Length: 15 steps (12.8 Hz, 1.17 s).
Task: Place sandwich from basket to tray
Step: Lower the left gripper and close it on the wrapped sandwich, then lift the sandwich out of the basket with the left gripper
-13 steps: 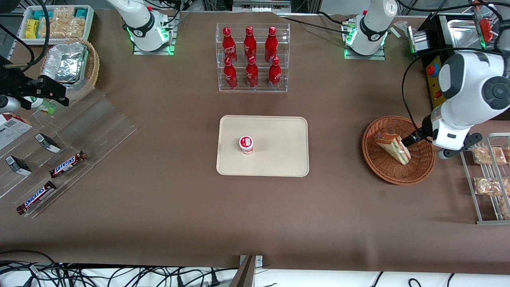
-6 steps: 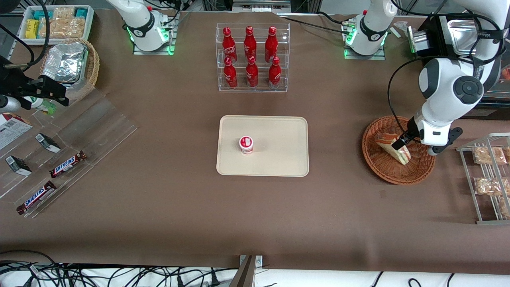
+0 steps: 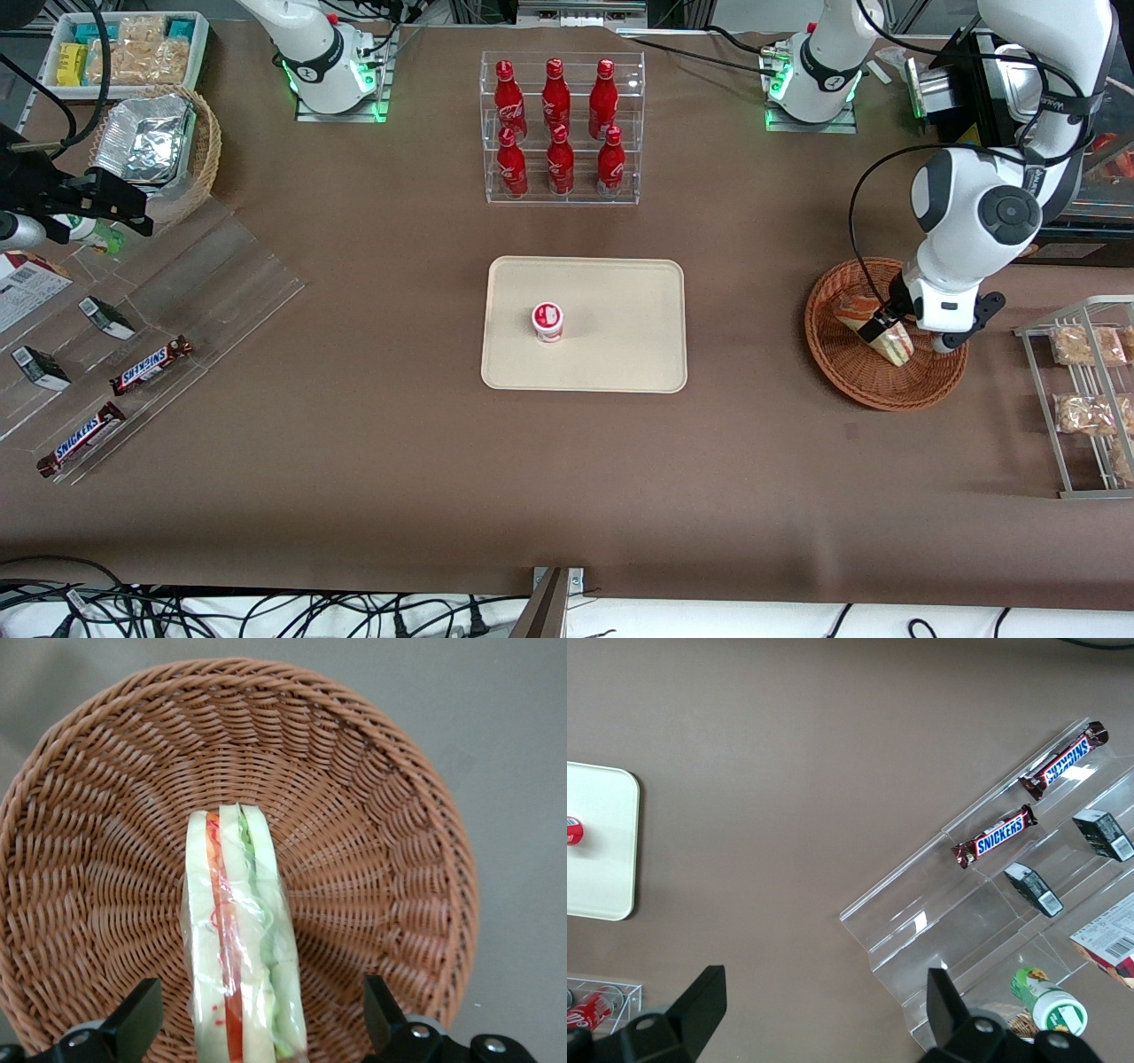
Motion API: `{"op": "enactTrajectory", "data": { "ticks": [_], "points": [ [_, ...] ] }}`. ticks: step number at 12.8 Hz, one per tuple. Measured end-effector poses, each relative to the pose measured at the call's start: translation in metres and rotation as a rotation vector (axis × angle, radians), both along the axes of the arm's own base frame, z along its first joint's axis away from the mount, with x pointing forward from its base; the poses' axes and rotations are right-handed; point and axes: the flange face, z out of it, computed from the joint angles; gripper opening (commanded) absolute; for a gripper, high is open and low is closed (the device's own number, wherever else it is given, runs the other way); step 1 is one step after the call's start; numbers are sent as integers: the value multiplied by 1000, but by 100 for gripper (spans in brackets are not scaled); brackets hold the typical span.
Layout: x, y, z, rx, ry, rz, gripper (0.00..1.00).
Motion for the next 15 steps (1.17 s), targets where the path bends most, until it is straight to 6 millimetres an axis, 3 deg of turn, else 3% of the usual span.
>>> {"op": "enactTrajectory", "data": {
  "ticks": [3, 4, 5, 6, 8, 9, 13, 15],
  "points": [
    [-2, -1, -20, 21, 31, -28, 100],
    [-3, -2, -25, 21, 39, -29, 80],
    [-3, -3, -28, 21, 44, -31, 48],
    [-4, -3, -30, 21, 46, -33, 26],
    [-4, -4, -30, 22, 47, -35, 6],
    [-4, -4, -30, 23, 47, -37, 0],
    [-2, -3, -26, 33, 72, -58, 0],
    [7, -2, -3, 44, 94, -80, 0]
  ]
}}
